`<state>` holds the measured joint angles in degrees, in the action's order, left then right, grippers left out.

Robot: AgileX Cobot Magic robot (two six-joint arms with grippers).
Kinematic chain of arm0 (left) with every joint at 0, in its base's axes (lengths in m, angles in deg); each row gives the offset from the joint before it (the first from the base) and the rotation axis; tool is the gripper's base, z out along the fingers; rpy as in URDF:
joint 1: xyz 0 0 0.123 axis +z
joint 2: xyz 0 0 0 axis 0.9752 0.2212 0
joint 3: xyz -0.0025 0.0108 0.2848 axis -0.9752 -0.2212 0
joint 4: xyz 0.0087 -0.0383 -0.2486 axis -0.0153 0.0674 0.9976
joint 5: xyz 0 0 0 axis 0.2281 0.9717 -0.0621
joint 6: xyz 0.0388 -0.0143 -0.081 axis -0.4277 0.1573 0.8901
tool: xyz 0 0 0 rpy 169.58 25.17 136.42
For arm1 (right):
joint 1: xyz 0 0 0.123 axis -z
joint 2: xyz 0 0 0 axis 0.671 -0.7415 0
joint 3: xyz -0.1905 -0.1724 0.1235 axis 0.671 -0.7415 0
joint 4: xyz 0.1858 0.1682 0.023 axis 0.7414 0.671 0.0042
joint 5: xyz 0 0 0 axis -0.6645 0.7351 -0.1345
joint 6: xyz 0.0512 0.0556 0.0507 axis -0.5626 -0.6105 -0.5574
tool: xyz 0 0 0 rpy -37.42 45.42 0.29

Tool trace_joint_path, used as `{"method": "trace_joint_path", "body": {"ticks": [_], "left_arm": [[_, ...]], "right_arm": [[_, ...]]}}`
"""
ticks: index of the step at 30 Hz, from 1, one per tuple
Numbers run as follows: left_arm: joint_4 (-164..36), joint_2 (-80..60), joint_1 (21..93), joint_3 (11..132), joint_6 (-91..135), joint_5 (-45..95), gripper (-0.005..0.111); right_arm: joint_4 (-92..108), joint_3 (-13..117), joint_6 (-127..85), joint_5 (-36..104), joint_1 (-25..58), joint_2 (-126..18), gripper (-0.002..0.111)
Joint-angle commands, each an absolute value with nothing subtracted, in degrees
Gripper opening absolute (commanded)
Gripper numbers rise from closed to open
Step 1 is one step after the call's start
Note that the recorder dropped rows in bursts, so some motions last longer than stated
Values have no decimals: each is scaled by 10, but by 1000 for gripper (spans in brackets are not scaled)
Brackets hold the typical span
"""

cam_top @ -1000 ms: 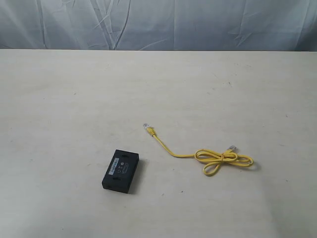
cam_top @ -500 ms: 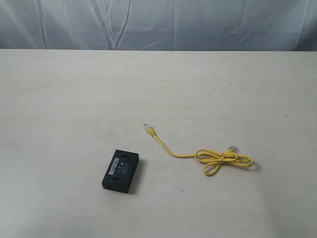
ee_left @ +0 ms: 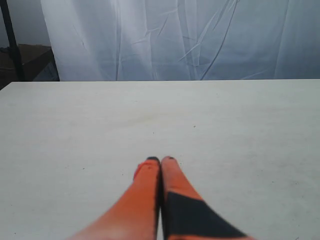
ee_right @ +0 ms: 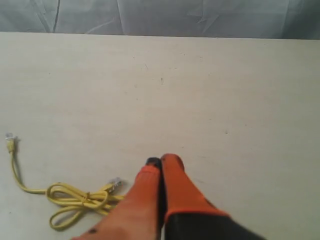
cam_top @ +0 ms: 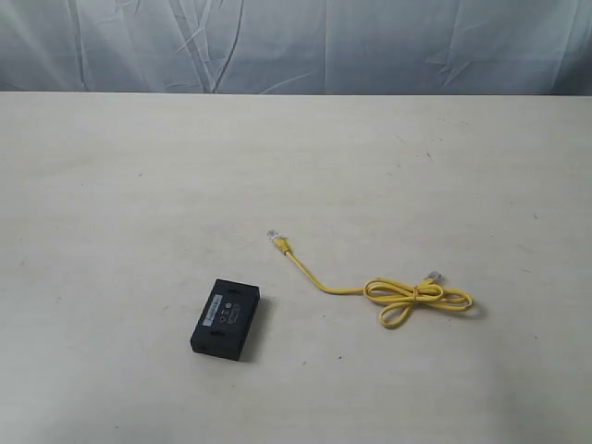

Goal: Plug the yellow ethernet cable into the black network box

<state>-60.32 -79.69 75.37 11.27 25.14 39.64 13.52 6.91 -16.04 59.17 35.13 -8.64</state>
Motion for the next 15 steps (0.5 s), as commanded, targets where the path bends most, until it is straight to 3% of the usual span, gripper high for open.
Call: {"method": "trace_joint_path", "body": {"ticks": [1, 9, 15], "left_arm": [[-603, -800, 755, 111, 253, 388, 0], [-603, -800, 755, 111, 253, 388, 0], [-603, -800, 755, 111, 253, 388, 0]], "right_arm": [[198, 74, -158, 547, 353, -156, -1], [248, 189, -112, 639, 350, -378, -1], [307, 307, -55, 710, 265, -567, -1]]}}
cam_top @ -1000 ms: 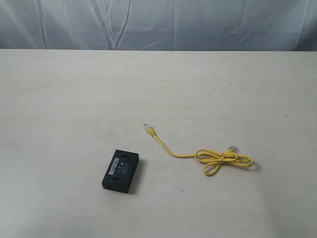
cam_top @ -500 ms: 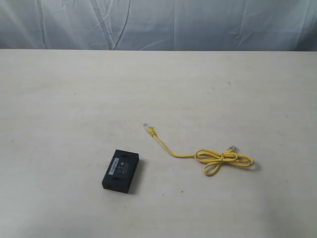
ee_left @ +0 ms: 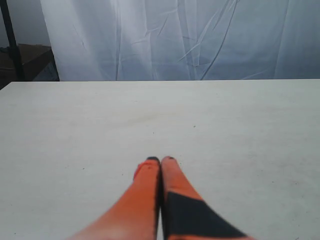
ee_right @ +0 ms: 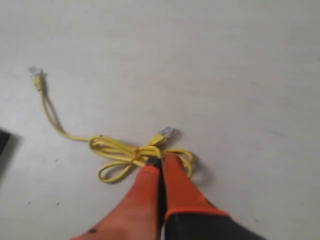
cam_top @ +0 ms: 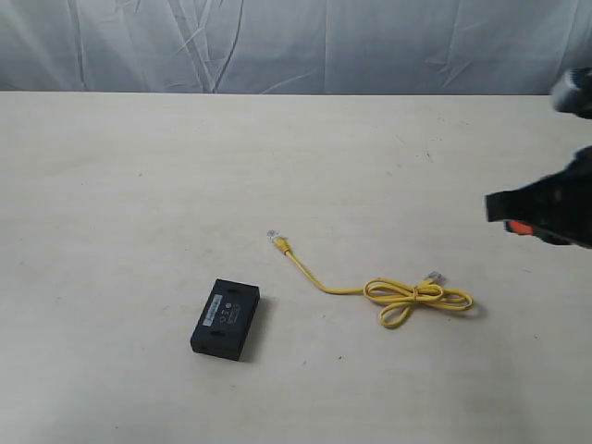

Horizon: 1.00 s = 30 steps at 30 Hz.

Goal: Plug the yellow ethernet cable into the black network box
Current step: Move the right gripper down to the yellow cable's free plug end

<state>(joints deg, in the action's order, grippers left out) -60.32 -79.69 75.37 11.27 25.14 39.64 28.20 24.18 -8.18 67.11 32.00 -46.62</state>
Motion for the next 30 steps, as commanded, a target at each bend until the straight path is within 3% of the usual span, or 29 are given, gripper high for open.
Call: {"method": "trace_joint_path", "body": {"ticks": [1, 12, 14, 20, 30], "left_arm": [[-603, -800, 755, 111, 253, 388, 0], [-603, -800, 755, 111, 253, 388, 0], [-603, -800, 755, 111, 253, 388, 0], [-603, -800, 755, 111, 253, 388, 0], [-603, -800, 755, 111, 253, 388, 0]], "right_arm": [[307, 327, -55, 712, 244, -600, -1], [242, 583, -73, 746, 77, -889, 0], [204, 624, -96, 755, 61, -927, 6], [111, 704, -169, 805, 34, -1004, 31], [112, 715, -173, 813, 30, -1042, 31]]}}
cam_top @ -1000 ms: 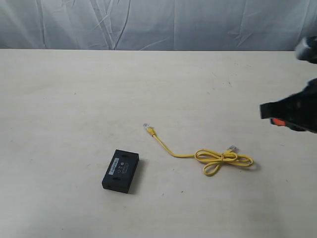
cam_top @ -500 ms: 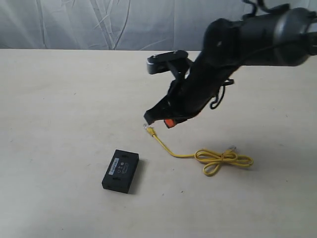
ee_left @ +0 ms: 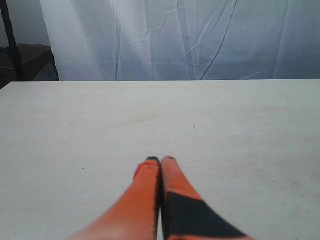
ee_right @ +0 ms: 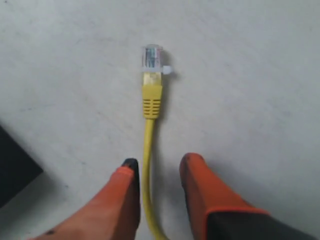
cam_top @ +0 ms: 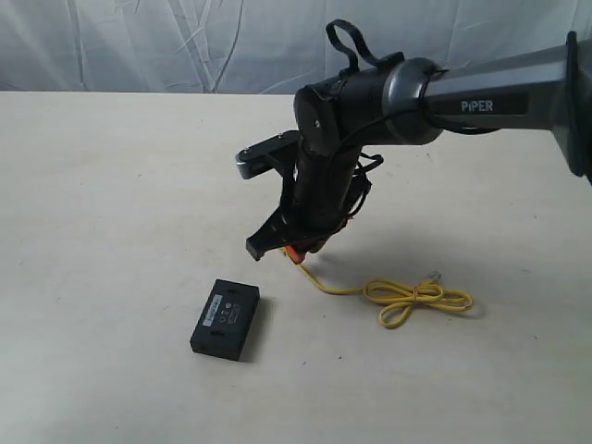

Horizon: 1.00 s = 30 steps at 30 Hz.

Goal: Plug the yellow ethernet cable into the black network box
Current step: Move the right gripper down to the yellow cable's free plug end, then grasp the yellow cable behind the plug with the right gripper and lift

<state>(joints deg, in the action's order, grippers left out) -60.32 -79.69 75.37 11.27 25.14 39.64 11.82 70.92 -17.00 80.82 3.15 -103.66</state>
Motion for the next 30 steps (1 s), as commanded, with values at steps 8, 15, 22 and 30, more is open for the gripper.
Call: {"method": "trace_joint_path", "body": {"ticks": [8, 15, 22, 30], "left_arm": [[-603, -800, 755, 111, 253, 388, 0], [-603, -800, 755, 111, 253, 388, 0], [-603, -800, 755, 111, 253, 388, 0], [-603, -800, 755, 111, 253, 388, 0]], "right_arm": [[110, 715, -173, 801, 15, -1066, 31], [102, 715, -173, 807, 15, -1070, 7], [101, 715, -173, 841, 15, -1047, 0], [99, 619, -173, 806, 15, -937, 0]]}}
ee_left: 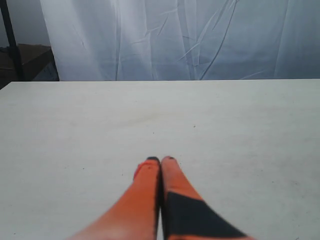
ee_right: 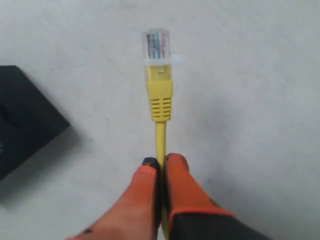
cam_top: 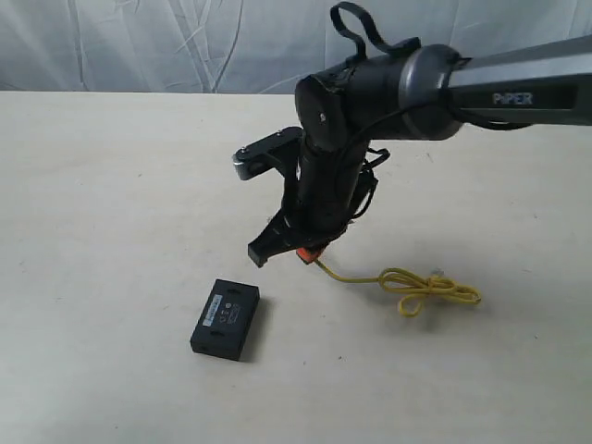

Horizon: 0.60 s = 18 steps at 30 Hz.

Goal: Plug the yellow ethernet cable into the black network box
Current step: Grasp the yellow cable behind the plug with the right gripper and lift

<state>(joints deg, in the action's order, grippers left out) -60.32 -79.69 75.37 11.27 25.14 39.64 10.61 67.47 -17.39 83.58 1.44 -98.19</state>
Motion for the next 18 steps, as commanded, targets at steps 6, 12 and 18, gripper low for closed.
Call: {"method": "trace_joint_path", "body": {"ticks": [6, 12, 18], "left_arm": [[-603, -800, 755, 111, 253, 388, 0], [-590, -800, 755, 111, 253, 303, 0], [-571, -800, 755, 111, 253, 195, 0]], "right_arm": [[185, 516, -91, 732, 56, -871, -1], [225, 516, -8, 744, 84, -871, -1], [242, 516, 25, 759, 84, -871, -1]]}}
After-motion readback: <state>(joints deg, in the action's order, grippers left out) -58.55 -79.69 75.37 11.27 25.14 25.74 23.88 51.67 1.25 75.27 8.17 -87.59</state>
